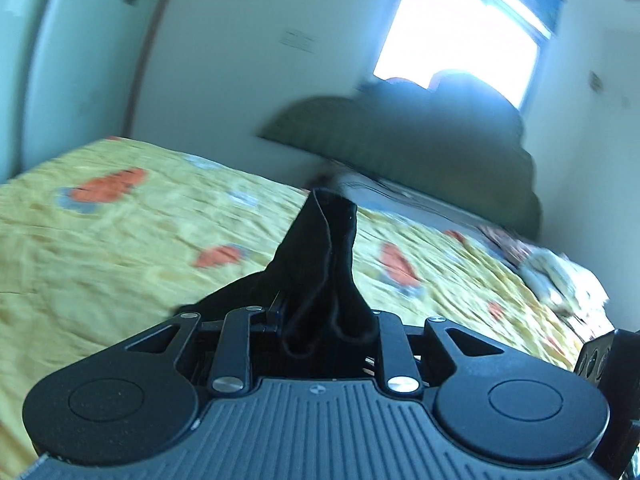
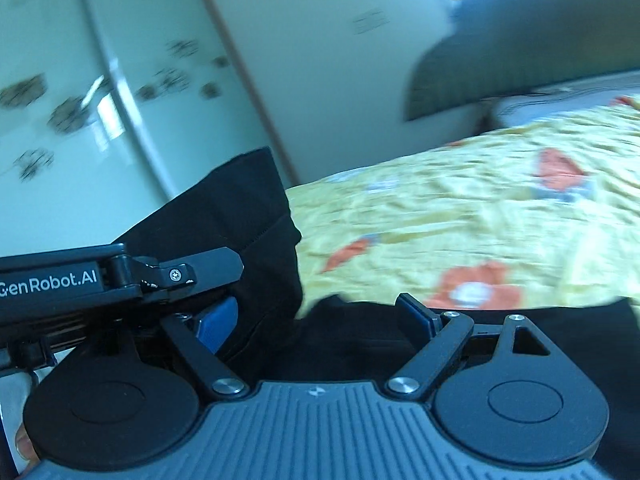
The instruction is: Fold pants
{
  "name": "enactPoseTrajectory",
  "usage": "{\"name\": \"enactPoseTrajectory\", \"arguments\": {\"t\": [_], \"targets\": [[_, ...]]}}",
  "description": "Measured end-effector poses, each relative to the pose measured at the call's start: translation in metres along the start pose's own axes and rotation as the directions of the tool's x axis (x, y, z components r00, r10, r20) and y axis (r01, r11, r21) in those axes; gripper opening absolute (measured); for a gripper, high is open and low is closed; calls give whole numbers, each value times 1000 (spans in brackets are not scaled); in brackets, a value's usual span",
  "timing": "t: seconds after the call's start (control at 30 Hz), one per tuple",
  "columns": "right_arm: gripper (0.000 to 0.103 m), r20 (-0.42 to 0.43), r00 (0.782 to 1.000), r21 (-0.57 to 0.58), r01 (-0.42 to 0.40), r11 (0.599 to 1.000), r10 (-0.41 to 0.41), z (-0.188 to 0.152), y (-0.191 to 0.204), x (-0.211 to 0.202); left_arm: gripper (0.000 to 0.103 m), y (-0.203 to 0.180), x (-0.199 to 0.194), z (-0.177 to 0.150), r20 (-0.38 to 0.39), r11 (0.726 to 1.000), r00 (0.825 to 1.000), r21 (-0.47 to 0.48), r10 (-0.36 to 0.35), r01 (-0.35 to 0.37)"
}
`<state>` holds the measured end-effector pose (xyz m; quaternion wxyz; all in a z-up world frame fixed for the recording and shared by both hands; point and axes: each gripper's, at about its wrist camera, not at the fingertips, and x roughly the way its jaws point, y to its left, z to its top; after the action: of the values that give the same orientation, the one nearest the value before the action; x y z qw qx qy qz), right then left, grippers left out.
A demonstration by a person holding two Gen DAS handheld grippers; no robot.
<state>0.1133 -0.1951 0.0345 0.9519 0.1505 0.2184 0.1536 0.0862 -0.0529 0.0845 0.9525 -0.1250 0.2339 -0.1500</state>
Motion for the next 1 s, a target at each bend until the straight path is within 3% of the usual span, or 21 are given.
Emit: {"name": "enactPoseTrajectory", "arguments": {"t": [0.3,0.73,0.77,1.0], "targets": [[87,-6,983,79,184,980,-184,-7,-76,-33,22,-72,54,-42,-108,994,991,58,-81,88],[87,-9,938,69,346,936,-346,-18,-123,-56,25,-113,92,-71,-211,983,969,101,-129,153],[87,-11,931,58,364,930,-364,-19,-124,-57,33,-115,97,-73,-227,981,964,107,-136,164],[87,-32,899,47,438,898,-437,-23,-145,-81,48,-118,110,-76,-334,962,911,41,-241,269]]}}
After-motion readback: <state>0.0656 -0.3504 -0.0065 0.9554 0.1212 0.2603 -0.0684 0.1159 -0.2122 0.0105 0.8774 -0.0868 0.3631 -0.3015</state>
